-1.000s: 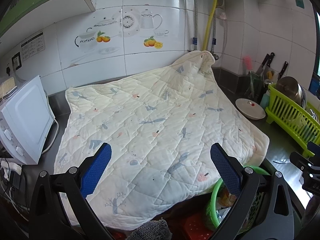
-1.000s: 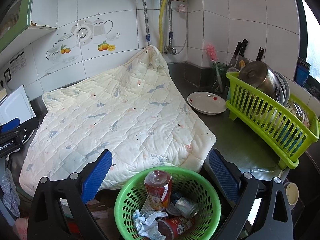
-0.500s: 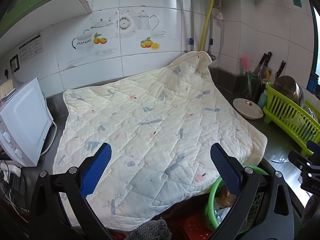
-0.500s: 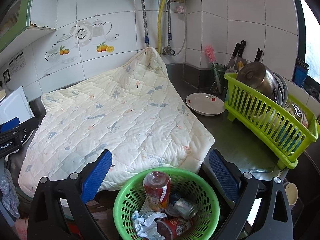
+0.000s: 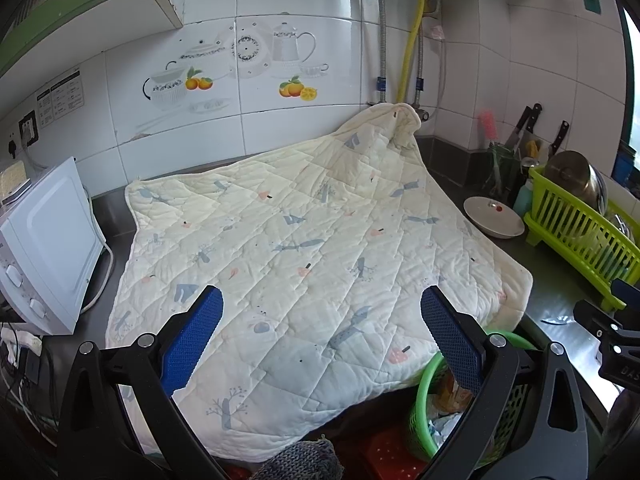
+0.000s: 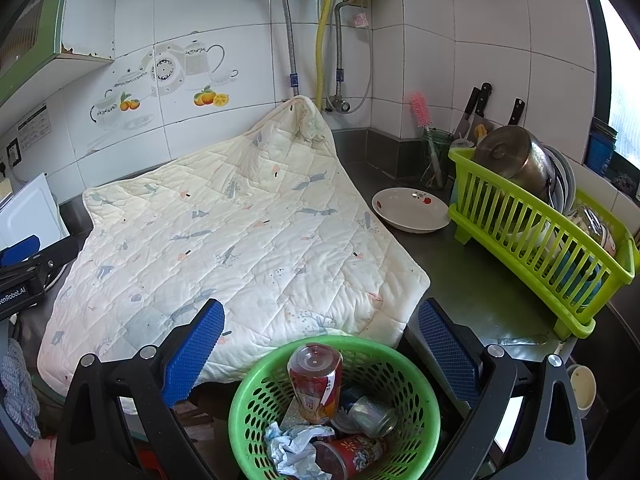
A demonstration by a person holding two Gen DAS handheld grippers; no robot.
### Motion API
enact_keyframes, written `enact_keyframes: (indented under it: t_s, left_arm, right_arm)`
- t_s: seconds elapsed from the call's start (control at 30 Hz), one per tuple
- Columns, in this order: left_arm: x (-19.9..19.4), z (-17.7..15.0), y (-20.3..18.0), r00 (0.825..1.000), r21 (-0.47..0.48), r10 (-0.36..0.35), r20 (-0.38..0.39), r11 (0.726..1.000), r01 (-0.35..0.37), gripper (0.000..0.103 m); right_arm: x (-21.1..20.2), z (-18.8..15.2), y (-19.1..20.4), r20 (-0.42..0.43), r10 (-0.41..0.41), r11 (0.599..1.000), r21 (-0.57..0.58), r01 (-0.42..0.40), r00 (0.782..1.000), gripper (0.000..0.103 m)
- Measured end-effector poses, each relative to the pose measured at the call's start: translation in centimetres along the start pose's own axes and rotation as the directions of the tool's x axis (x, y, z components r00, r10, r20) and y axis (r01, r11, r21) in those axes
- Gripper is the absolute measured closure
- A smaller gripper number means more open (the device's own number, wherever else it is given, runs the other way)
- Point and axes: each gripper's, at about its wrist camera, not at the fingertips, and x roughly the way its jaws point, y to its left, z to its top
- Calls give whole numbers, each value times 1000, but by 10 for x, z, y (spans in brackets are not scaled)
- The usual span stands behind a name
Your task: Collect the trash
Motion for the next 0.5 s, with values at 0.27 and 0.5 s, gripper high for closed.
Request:
enact_keyframes:
  t_s: [0.27, 0.5]
  left_arm:
    - [0, 1, -1, 1000, 0, -2, 4, 1000, 2, 5]
    - [-3, 4, -4, 1000, 11, -6, 22, 1000, 6, 5]
  right_arm:
    - [-1, 0, 1, -1, -3, 1000, 0, 3, 1000, 9]
    - [-1, 2, 3, 7, -7, 1000, 3, 7, 1000, 9]
